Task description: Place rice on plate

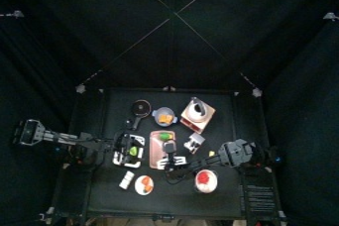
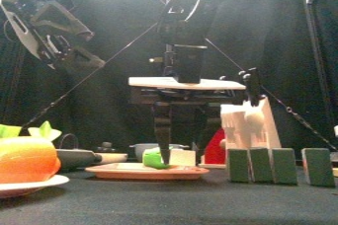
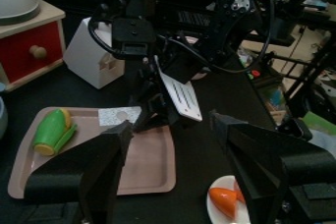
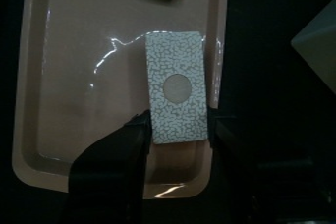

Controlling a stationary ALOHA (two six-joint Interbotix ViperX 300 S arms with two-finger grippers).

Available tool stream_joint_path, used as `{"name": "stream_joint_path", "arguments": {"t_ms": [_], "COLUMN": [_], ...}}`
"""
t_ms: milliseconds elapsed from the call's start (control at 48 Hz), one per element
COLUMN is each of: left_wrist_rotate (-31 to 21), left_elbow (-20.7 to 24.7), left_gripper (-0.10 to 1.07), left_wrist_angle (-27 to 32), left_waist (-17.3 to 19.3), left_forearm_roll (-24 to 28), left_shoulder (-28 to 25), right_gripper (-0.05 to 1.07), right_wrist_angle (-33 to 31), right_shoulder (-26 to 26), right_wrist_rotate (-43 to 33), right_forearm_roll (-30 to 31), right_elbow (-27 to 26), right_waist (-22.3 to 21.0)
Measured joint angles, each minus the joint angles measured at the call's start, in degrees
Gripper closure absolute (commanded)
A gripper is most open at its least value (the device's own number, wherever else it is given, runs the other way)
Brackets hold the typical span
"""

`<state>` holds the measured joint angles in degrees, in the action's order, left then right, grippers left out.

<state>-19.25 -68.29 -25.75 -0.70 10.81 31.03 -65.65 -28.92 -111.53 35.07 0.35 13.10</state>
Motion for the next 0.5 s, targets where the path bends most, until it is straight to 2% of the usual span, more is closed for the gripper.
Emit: {"name": "stream_joint_path", "arguments": {"t_ms": [125,500], "left_wrist_rotate": [0.09,0.00], "left_elbow": [0.00,0.00], "left_gripper": [0.00,0.00], "left_wrist_angle": [0.00,0.00], "left_waist": [0.09,0.09], "left_forearm_roll": [0.09,0.00], "left_shoulder": [0.00,0.00], "right_gripper": [0.33,0.18], "right_wrist_angle": [0.00,0.00], "right_shoulder": [0.00,0.00], "right_wrist_rotate": [0.18,0.18], "right_forearm_roll": [0.09,0.44], "right_elbow": [0.00,0.00], "right_waist": [0.00,-0.09]}}
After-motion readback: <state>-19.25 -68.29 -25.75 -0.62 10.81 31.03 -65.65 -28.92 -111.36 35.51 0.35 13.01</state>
